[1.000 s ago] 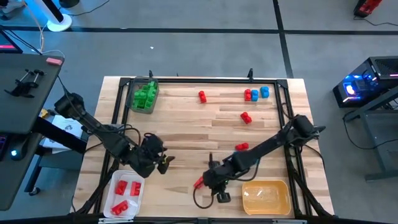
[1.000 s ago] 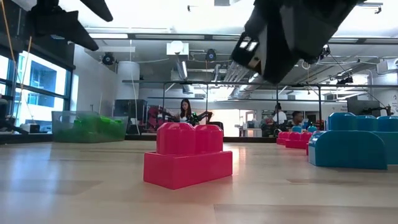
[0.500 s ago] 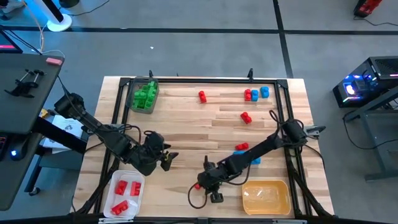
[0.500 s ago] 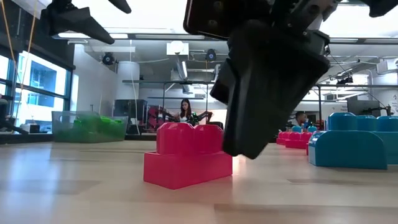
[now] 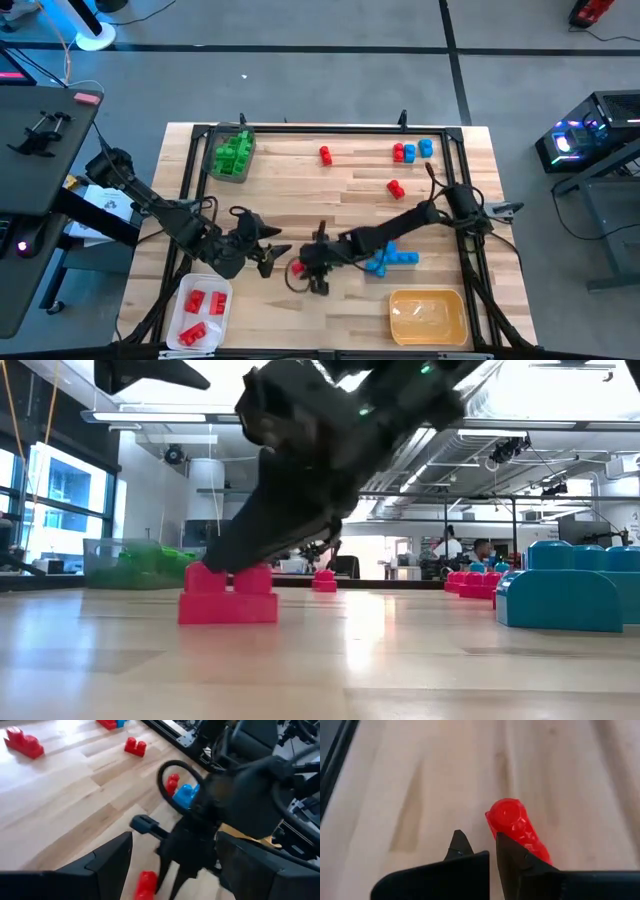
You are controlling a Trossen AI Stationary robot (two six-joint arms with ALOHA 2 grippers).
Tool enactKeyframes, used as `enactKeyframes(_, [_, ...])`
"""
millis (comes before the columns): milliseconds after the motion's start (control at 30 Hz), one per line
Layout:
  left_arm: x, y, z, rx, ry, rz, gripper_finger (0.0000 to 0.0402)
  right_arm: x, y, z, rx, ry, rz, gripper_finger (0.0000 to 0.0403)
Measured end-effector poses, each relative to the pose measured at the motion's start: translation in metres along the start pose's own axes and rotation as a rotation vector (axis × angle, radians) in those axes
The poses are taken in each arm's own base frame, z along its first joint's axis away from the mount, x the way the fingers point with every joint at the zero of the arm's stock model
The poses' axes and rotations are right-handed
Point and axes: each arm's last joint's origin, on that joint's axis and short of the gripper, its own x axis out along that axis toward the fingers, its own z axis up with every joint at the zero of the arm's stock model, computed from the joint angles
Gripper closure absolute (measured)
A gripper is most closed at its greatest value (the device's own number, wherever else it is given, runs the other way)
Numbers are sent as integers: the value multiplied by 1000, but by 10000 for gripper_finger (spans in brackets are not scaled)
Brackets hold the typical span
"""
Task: Sort blocks
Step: Put the red game piece into the white bin
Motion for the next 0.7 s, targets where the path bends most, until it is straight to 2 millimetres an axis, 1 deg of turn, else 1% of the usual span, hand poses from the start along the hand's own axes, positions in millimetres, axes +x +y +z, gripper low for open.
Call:
enactKeyframes(67, [-1,1,2,11,-9,1,128,-2,-8,7,40,4,21,403])
enactKeyframes(133, [-2,1,3,24,-11,-2,128,-8,-11,18,55,-8,67,403])
enactKeyframes(233, [-5,3,8,35,-12,-13,128,-32,-4,33,18,-34,98,403])
enactKeyframes(367, [-13,5,13,73,27,-61,128,-79,4,42,-53,9,44,403])
enactKeyframes(533, [-23,11,16,129,111,-104,128,-145,8,42,-69,83,-46,403])
enactKeyframes(567, [-22,12,15,138,123,-99,128,-158,9,41,-71,89,-63,403])
enactKeyframes(633, [-14,13,13,158,148,-80,128,-181,10,35,-55,112,-106,403])
enactKeyframes(700, [2,12,12,147,193,-79,128,-203,11,27,-23,120,-158,403])
